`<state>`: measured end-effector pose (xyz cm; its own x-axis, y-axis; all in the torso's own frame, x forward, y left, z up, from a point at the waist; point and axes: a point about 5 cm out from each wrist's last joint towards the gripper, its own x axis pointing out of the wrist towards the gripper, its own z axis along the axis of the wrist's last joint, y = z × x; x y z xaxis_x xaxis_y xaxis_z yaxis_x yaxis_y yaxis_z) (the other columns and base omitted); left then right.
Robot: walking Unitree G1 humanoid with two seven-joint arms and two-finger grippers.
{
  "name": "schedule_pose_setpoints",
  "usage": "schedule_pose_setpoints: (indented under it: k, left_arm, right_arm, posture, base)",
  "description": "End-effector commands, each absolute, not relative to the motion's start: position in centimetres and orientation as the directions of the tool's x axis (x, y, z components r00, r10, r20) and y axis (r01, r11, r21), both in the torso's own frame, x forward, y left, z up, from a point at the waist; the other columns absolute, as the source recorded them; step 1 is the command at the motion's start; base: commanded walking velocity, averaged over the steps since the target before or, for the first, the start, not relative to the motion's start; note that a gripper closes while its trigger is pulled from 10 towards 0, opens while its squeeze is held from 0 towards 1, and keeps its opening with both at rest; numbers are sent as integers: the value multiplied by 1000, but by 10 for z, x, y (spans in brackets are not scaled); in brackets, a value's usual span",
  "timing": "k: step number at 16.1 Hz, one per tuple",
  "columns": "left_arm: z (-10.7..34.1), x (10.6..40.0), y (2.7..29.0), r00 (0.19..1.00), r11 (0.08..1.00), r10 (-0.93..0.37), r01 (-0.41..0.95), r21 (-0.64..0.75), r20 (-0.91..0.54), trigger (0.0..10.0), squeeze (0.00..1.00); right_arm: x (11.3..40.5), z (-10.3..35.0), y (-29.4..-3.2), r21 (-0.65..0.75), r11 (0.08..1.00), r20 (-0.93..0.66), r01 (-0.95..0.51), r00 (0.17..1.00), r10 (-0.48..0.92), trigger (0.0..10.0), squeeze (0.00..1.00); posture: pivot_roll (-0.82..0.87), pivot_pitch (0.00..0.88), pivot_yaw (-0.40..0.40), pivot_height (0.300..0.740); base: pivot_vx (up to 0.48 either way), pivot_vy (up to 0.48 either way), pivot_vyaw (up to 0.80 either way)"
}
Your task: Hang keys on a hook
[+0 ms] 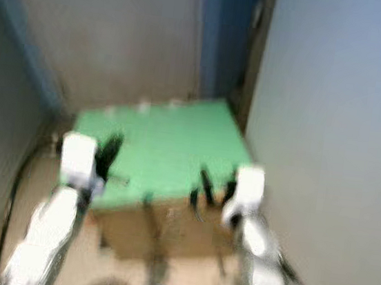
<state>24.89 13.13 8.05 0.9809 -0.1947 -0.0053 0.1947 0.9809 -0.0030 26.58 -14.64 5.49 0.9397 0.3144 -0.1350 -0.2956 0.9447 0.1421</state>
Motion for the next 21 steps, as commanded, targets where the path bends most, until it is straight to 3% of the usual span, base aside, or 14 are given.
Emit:
schedule_pose_setpoints:
  k: [1, 13, 21]
  left_arm:
    - [92, 258, 129, 976, 977, -212, 211, 25, 38, 0, 0]
    - [92, 256, 120, 951, 951, -306, 303, 58, 47, 0, 0]
    - [95, 254, 113, 924, 924, -377, 369, 98, 70, 0, 0]
  right_arm:
    - [266, 56, -145, 141, 943, -132, -302, 938, 320, 10000, 0]
    - [265, 54, -148, 152, 946, -137, -286, 942, 307, 10000, 0]
    - [266, 54, -149, 155, 946, -137, -283, 943, 304, 10000, 0]
  posture:
    - [-189, 0, 134, 740]
    - [-197, 0, 143, 740]
    - [-204, 0, 148, 740]
  base:
    - [0, 0, -587]
    - [0, 0, -570]
    - [0, -461, -526]
